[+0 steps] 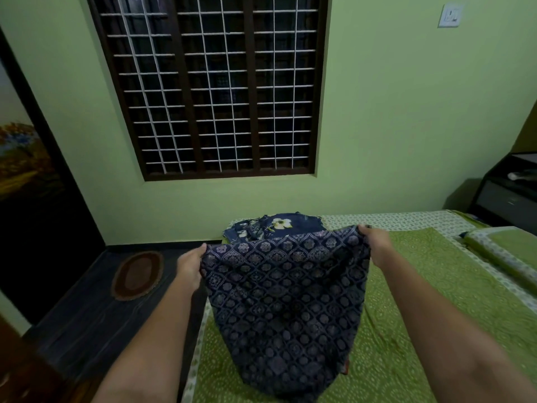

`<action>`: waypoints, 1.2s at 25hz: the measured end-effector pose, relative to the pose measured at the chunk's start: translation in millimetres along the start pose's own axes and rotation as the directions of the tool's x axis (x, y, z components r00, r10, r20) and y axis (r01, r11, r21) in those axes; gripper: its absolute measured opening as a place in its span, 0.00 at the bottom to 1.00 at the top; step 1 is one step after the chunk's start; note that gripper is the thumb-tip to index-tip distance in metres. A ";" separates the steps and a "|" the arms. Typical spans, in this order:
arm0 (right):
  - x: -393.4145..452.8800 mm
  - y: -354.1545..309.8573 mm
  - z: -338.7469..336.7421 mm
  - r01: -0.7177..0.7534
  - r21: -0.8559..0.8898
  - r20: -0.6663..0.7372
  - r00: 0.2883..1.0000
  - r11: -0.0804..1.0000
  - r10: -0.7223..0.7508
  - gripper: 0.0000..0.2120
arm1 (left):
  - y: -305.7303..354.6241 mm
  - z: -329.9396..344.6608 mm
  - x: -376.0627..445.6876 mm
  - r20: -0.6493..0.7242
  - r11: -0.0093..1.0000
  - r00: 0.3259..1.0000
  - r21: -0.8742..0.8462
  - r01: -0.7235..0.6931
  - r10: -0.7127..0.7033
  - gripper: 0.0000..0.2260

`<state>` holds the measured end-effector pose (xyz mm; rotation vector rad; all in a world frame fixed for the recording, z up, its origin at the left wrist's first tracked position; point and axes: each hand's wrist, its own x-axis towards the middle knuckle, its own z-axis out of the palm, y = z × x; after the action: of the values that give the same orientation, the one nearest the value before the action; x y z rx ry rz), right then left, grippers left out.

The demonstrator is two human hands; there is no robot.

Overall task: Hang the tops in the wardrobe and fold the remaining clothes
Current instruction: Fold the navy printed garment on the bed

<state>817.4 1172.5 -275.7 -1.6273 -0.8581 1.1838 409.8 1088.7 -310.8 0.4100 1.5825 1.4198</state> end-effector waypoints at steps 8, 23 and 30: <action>-2.5 -45.3 -31.8 0.218 -0.319 0.110 0.975 0.922 -0.193 0.08 | 25.5 12.7 -4.2 -0.003 0.954 0.981 0.231 -0.189 0.195 0.10; 6.3 -124.5 -48.1 0.308 -0.132 0.065 0.951 0.942 -0.301 0.19 | 144.8 40.6 -28.3 0.057 0.530 0.688 0.592 -0.606 0.723 0.09; 22.3 -105.6 -49.6 0.284 -0.499 0.082 0.956 0.819 -0.282 0.13 | 135.0 33.7 -11.9 0.095 0.668 0.864 0.595 -0.447 0.494 0.07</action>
<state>869.4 1214.5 -177.5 -1.8201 -1.4543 0.7842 398.6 1136.5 -180.1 1.2444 2.0836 1.2622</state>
